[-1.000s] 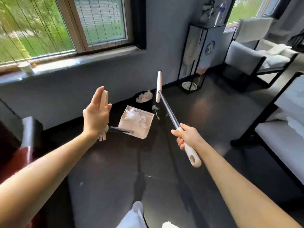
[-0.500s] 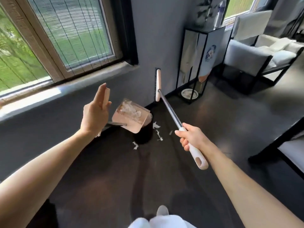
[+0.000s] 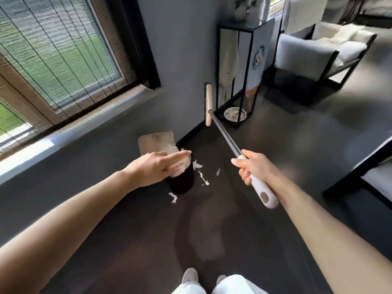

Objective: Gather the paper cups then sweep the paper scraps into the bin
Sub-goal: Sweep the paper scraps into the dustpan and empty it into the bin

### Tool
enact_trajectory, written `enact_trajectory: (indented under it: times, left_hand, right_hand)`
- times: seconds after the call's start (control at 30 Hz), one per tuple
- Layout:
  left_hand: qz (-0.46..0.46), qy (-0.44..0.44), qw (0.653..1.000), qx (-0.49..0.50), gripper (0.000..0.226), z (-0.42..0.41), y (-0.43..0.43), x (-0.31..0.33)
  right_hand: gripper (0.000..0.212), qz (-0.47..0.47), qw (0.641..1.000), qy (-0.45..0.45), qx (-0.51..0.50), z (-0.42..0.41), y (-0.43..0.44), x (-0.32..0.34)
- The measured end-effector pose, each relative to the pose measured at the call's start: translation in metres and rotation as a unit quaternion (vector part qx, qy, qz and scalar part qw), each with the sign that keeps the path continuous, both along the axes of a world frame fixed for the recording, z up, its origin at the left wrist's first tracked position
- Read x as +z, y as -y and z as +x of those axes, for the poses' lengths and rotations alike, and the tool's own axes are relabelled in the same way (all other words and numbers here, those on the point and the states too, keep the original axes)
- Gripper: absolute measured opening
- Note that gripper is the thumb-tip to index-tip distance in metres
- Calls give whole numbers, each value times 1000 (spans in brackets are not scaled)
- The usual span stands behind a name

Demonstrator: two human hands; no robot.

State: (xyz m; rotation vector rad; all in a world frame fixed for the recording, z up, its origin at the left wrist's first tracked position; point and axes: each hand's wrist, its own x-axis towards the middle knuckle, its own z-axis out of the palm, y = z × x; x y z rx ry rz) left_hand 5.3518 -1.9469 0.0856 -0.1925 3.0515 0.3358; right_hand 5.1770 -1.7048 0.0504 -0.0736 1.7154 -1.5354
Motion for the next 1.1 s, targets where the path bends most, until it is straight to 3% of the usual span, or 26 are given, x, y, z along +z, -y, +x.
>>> enact_trajectory:
  times: [0.1, 0.2, 0.3, 0.5, 0.6, 0.83, 1.1]
  left_hand:
    - [100, 50, 993, -30, 50, -14, -17, -1]
    - [153, 118, 981, 6, 71, -24, -32, -11]
    - [144, 175, 974, 27, 89, -27, -41, -21]
    - [-35, 162, 986, 18, 88, -21, -53, -43]
    - [-46, 163, 984, 50, 80, -21, -70, -49]
    - [-195, 148, 969, 44, 79, -23, -110, -58]
    - [-289, 14, 956, -42, 74, -7, -106, -56]
  right_hand:
    - [79, -4, 1000, 0, -11, -8, 4, 3]
    - [79, -3, 1000, -3, -15, -8, 6, 3]
    - [81, -5, 1000, -6, -29, -1, 6, 0]
    - [81, -8, 999, -4, -38, 19, -8, -10]
    - [81, -14, 1000, 4, -26, 22, -31, -7]
    - [79, 15, 1000, 3, 22, 30, -115, -10]
    - [76, 12, 999, 17, 37, 48, -151, -14]
